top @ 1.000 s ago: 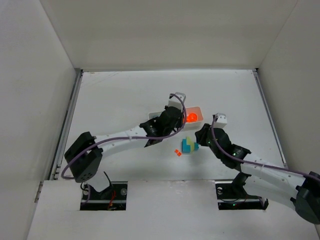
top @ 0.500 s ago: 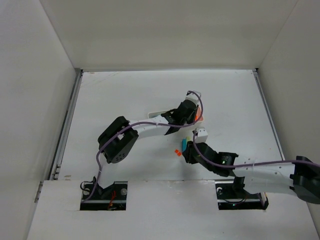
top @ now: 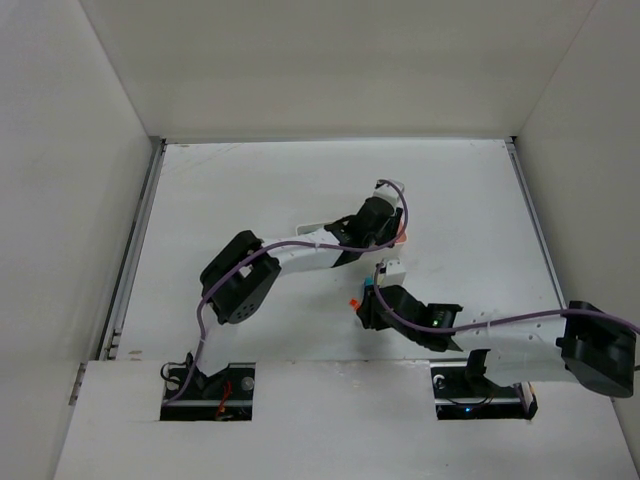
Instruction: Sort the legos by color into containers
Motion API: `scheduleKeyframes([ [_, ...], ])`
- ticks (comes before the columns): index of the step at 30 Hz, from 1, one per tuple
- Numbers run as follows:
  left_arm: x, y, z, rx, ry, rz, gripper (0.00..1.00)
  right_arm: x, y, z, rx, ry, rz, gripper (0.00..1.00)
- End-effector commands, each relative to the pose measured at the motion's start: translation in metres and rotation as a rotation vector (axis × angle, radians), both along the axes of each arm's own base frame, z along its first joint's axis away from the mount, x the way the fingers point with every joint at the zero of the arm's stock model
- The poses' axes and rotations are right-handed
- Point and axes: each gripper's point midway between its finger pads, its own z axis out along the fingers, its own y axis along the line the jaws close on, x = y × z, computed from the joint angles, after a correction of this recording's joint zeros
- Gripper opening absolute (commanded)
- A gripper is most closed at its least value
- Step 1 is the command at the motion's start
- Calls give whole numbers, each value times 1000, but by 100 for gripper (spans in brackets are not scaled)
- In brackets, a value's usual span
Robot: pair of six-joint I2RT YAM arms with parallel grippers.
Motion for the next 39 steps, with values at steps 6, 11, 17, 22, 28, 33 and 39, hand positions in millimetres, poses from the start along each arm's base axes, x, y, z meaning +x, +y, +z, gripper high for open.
scheduleKeyframes([
  [6,6,30,79,-143,-96,51,42,24,15,9,35,-34,-6,47],
  [11,-2,73,95,-180,-102,115,43,32,13,6,-11,-46,10,51],
  [17,-21,124,95,-203,-102,194,43,28,20,0,-53,-47,53,51],
  [22,-43,157,85,-220,-84,254,43,24,25,-9,-114,-37,91,48],
  [28,-71,189,58,-189,-27,317,43,19,31,-22,-194,-13,120,36],
  [33,-93,208,34,-139,20,354,43,16,30,-22,-224,-20,110,26],
  [39,-111,211,19,-94,35,345,47,17,32,12,-148,-63,100,23],
])
